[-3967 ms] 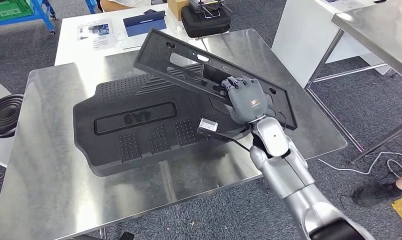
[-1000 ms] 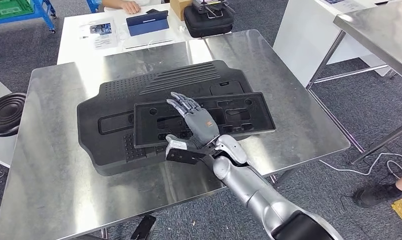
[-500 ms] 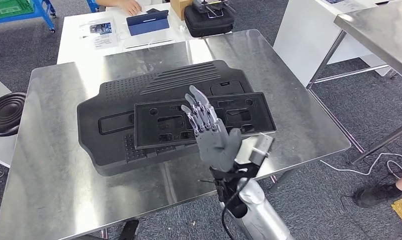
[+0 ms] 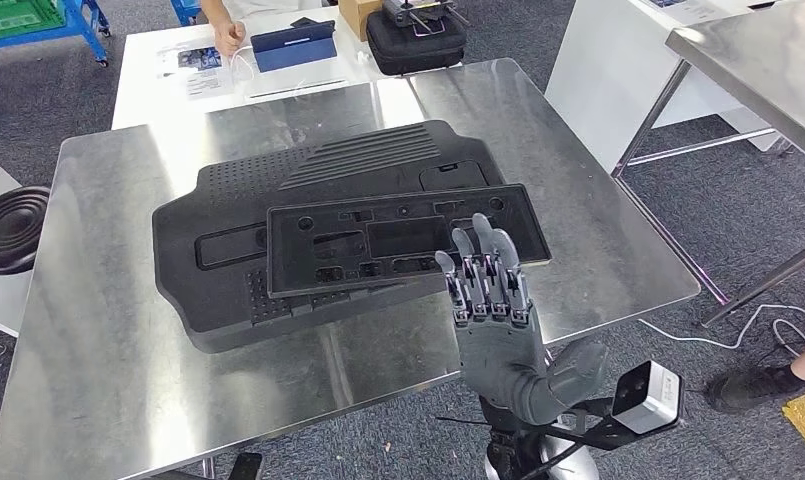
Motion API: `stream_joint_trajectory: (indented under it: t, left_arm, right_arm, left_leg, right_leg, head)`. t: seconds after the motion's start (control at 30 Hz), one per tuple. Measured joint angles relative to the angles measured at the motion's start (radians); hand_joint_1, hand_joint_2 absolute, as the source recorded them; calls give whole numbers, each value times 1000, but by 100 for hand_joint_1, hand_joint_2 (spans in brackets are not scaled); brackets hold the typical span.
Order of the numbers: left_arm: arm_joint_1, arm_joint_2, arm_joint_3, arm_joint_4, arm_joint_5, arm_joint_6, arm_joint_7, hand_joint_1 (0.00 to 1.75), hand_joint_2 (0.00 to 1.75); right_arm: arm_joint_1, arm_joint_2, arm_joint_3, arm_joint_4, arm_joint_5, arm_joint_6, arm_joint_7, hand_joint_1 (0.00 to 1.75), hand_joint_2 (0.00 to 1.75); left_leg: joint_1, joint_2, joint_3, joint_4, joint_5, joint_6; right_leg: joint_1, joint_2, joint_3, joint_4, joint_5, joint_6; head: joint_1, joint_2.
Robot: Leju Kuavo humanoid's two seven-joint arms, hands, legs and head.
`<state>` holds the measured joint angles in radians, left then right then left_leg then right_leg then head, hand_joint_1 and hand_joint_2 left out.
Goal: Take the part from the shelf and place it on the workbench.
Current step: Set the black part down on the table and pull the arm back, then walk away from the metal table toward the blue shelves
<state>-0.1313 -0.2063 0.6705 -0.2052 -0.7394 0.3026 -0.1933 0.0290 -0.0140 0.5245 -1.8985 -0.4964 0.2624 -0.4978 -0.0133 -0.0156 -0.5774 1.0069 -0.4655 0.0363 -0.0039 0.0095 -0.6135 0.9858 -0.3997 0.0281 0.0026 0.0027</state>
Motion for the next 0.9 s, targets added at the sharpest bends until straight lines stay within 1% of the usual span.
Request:
stream_joint_trajectory:
  t: [0.23, 0.33, 0.43, 0.57, 0.7, 0.83, 0.9]
  left_arm:
    - [1, 1, 3, 0, 1, 0, 0, 0, 0]
    - [7, 5, 19, 0, 19, 3, -7, 0, 0]
    - [19, 14, 34, 0, 25, 7, -16, 0, 0]
    - [60, 59, 40, 0, 9, -42, -58, 0, 0]
    - [98, 96, 42, 0, 1, -69, -64, 0, 0]
    - [106, 110, 42, 0, -8, -70, -54, 0, 0]
    - [107, 111, 42, 0, -12, -72, -52, 0, 0]
  right_arm:
    - [12, -5, -7, -17, 0, 1, 0, 0, 0]
    - [69, -9, -55, -66, 42, -13, -18, 0, 0]
    - [134, 1, -125, -116, 102, -61, -50, 0, 0]
    - [224, 21, -213, -190, 154, -119, -100, 0, 0]
    - [293, 38, -286, -242, 154, -143, -111, 0, 0]
    - [315, 59, -325, -258, 148, -156, -102, 0, 0]
    - [322, 67, -339, -264, 145, -160, -96, 0, 0]
  left_leg:
    - [0, 0, 0, 0, 0, 0]
    - [0, 0, 1, 0, 0, 0]
    - [0, 0, 1, 0, -1, 0]
    - [0, 0, 2, 0, -3, 0]
    - [0, 1, 3, 0, -5, 0]
    - [-5, 0, 5, 4, -11, 12]
    - [-1, 2, 14, -5, -5, 17]
  right_leg:
    - [0, 0, 0, 0, 0, 0]
    - [0, 0, 1, 0, 0, 0]
    - [0, 0, 1, 0, -1, 1]
    - [0, 0, 2, 0, -4, 0]
    - [0, 1, 3, -1, -4, 0]
    - [-4, 1, 9, -5, -5, 5]
    - [-3, 1, 12, -3, -6, 9]
  head:
    - [0, 0]
    - [0, 0]
    - [0, 0]
    - [0, 0]
    - [0, 0]
    - [-1, 0]
    - [-1, 0]
